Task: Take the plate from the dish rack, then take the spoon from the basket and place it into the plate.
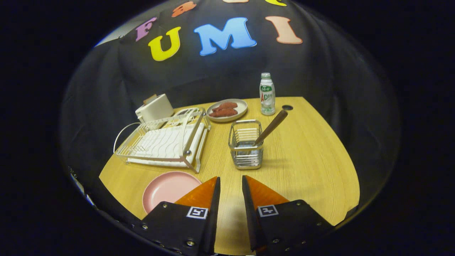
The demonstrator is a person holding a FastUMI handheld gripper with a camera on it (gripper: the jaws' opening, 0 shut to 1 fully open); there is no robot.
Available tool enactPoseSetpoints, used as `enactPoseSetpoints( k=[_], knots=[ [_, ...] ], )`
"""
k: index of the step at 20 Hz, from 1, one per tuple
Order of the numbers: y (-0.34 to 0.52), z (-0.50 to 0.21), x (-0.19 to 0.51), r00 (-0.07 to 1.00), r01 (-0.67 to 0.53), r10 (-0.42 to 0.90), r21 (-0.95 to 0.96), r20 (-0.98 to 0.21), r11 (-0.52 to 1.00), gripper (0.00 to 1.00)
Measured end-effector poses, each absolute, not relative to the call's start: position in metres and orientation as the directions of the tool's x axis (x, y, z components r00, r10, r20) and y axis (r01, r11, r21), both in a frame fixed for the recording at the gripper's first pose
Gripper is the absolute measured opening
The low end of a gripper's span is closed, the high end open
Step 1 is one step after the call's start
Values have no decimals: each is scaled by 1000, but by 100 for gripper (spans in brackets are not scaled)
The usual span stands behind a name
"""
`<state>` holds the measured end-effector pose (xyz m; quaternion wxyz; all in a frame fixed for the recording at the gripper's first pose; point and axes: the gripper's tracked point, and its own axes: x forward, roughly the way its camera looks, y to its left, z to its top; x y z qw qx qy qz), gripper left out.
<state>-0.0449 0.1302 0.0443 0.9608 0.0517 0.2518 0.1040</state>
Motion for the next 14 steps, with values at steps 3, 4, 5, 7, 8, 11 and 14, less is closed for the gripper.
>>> enactPoseSetpoints(
  k=[3, 4, 5, 7, 8, 11, 14],
  knots=[
    [113, 71, -35, 909, -168, 198, 112, -367, 979, 37],
    [106, 78, -30, 922, -160, 183, 95, -342, 982, 36],
    [100, 85, -26, 932, -150, 171, 89, -319, 985, 37],
    [91, 93, -14, 946, -134, 154, 89, -284, 987, 37],
    [86, 93, -6, 950, -123, 144, 90, -278, 988, 36],
    [71, 94, 14, 960, -92, 116, 104, -256, 990, 36],
    [66, 83, 34, 958, -76, 114, 147, -265, 986, 37]
  ],
)
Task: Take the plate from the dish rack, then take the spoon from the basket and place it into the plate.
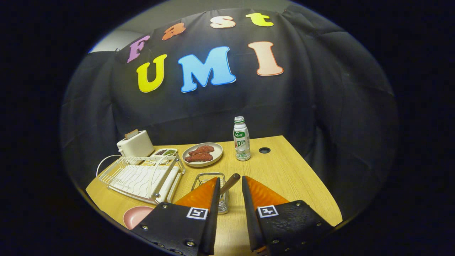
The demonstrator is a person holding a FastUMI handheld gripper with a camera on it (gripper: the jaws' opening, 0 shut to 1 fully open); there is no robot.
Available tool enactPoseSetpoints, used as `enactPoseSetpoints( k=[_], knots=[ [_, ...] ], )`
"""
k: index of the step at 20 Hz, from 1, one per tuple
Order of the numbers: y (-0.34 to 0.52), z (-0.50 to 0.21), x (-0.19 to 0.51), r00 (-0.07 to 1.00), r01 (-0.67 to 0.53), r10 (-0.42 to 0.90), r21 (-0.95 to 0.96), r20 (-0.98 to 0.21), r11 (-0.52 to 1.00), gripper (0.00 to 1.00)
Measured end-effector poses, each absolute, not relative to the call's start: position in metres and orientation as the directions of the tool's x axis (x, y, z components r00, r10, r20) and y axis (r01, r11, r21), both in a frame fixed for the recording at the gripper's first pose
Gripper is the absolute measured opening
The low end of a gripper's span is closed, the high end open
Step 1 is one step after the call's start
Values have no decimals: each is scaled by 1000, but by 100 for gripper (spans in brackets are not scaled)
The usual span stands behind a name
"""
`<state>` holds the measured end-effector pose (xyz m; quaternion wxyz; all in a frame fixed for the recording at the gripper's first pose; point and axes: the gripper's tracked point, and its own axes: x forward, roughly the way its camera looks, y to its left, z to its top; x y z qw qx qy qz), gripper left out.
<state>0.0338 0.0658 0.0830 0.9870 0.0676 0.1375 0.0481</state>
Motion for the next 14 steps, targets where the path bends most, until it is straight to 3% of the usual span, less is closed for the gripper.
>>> enactPoseSetpoints(
  k=[9, 12, 13, 14],
  knots=[
    [73, 65, 76, 957, -82, 135, 205, -258, 975, 37],
    [83, 70, 75, 954, -106, 159, 213, -254, 971, 23],
    [85, 77, 72, 954, -117, 171, 221, -245, 968, 23],
    [94, 77, 70, 951, -125, 185, 238, -247, 963, 14]
  ],
)
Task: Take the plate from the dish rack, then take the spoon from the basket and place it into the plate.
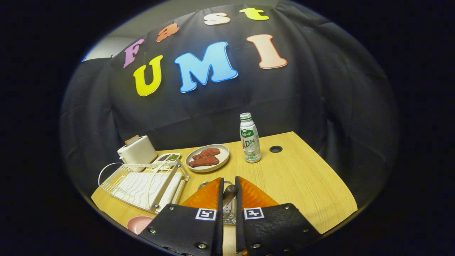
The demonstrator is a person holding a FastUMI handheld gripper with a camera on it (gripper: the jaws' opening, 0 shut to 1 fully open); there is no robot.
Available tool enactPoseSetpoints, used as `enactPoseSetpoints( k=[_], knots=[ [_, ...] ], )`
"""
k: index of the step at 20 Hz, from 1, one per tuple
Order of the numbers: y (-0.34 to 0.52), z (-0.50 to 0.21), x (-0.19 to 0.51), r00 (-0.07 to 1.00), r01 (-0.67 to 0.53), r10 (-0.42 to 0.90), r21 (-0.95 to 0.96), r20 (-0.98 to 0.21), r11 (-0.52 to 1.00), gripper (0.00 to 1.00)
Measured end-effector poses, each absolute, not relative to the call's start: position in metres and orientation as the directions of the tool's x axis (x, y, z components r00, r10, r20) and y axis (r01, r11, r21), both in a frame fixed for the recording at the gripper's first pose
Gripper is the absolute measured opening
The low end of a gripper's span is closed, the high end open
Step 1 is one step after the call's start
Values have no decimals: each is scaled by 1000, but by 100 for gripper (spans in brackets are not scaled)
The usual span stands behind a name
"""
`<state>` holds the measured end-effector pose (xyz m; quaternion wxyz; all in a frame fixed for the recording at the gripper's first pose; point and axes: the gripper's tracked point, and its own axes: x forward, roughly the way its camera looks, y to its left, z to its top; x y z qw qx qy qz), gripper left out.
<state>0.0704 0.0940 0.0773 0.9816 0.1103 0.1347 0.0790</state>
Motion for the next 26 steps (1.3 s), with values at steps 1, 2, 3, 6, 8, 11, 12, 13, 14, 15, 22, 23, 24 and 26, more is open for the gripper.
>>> enactPoseSetpoints(
  k=[1, 2, 3, 6, 8, 11, 12, 13, 14, 15, 22, 23, 24, 26],
  knots=[
    [99, 77, 68, 945, -134, 196, 236, -262, 962, 14],
    [97, 78, 69, 948, -120, 178, 224, -262, 967, 14],
    [96, 86, 71, 955, -106, 156, 202, -251, 974, 10],
    [103, 91, 71, 953, -116, 151, 144, -262, 983, 5],
    [105, 101, 69, 955, -115, 141, 114, -259, 987, 5],
    [109, 121, 64, 959, -124, 141, 86, -246, 989, 6],
    [111, 131, 60, 961, -127, 142, 79, -237, 989, 5],
    [112, 139, 57, 963, -130, 143, 73, -227, 989, 5],
    [113, 150, 52, 967, -129, 139, 61, -212, 990, 5],
    [113, 160, 49, 971, -126, 134, 53, -200, 991, 5],
    [126, 214, 3, 983, -130, 135, 52, -126, 990, 5],
    [129, 218, -4, 983, -132, 137, 48, -122, 990, 5],
    [132, 218, -12, 983, -134, 138, 46, -122, 990, 5],
    [137, 218, -27, 982, -140, 144, 44, -124, 989, 5]
  ],
)
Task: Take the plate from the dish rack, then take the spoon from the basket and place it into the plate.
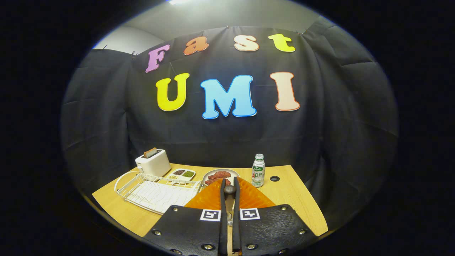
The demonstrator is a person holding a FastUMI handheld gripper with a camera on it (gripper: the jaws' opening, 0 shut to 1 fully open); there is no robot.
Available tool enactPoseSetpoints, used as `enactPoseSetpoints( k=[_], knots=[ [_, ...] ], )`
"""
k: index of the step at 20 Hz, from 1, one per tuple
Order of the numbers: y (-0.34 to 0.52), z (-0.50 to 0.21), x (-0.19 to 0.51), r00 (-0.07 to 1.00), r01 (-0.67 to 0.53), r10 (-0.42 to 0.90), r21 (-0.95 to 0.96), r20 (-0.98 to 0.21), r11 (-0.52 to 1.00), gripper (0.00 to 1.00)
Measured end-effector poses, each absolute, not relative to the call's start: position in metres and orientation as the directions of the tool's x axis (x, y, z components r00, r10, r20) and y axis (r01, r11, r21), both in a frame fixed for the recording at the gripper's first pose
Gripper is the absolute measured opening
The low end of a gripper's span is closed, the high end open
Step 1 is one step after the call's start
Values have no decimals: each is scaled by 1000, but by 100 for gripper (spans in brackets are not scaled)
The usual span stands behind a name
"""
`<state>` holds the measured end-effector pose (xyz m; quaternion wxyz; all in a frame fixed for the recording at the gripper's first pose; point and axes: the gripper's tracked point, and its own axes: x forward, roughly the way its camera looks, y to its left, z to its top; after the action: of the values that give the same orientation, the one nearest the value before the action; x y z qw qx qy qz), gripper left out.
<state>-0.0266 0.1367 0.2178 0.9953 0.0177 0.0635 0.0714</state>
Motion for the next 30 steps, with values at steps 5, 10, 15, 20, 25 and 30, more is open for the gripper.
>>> enactPoseSetpoints(
  k=[5, 10, 15, 20, 25, 30],
  knots=[
    [156, 190, -61, 967, -172, 180, 60, -182, 983, 5],
    [184, 163, -79, 943, -211, 222, 70, -247, 975, 5],
    [220, 144, -80, 915, -265, 275, 73, -295, 961, 5],
    [266, 121, -80, 873, -347, 345, 56, -346, 936, 5],
    [310, 104, -76, 831, -423, 402, 34, -384, 906, 5],
    [341, 86, -71, 800, -451, 423, 39, -426, 892, 5]
  ],
)
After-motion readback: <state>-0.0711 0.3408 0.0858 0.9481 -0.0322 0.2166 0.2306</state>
